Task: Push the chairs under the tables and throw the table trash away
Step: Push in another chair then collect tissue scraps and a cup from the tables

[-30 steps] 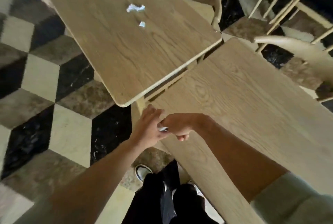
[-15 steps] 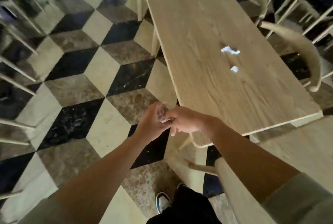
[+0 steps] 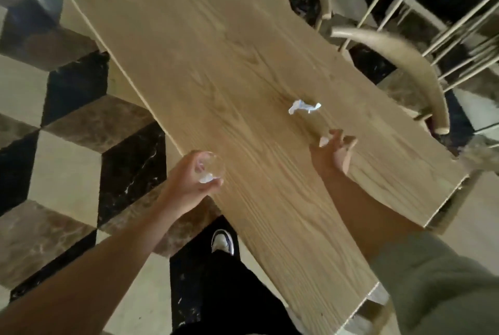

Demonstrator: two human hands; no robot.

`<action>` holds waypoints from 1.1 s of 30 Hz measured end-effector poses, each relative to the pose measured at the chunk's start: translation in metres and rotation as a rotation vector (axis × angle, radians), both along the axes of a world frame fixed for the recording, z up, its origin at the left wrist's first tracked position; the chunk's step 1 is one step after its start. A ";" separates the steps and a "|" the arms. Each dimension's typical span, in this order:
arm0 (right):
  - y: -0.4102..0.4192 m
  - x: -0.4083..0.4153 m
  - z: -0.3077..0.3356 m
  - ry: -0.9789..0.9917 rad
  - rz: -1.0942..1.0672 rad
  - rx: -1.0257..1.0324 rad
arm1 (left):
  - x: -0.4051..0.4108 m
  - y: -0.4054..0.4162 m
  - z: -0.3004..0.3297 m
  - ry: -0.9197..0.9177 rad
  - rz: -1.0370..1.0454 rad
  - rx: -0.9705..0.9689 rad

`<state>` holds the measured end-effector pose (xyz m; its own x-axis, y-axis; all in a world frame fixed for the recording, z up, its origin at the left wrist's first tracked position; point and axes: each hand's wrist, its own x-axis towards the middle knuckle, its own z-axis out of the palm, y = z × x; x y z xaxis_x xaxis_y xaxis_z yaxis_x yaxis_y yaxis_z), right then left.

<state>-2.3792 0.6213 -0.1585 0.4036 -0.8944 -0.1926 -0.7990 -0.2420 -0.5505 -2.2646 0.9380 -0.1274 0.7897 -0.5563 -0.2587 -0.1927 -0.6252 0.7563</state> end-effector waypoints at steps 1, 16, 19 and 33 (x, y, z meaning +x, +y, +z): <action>-0.004 0.005 -0.004 0.032 -0.011 0.002 | 0.016 -0.008 0.002 0.008 -0.049 0.027; 0.001 0.194 0.026 0.072 0.094 0.072 | 0.242 -0.059 -0.002 0.068 -0.289 -0.058; 0.059 0.267 0.055 -0.073 0.181 0.190 | 0.295 -0.039 0.003 0.043 -0.328 -0.098; 0.260 0.596 0.090 0.005 0.909 0.222 | 0.550 0.083 0.019 0.017 -0.303 -0.032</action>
<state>-1.7837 0.8809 -0.0683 0.9288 -0.1784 -0.3248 -0.3571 -0.6650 -0.6559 -1.7142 1.0205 -0.1085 0.5826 -0.7737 -0.2490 -0.3540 -0.5173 0.7791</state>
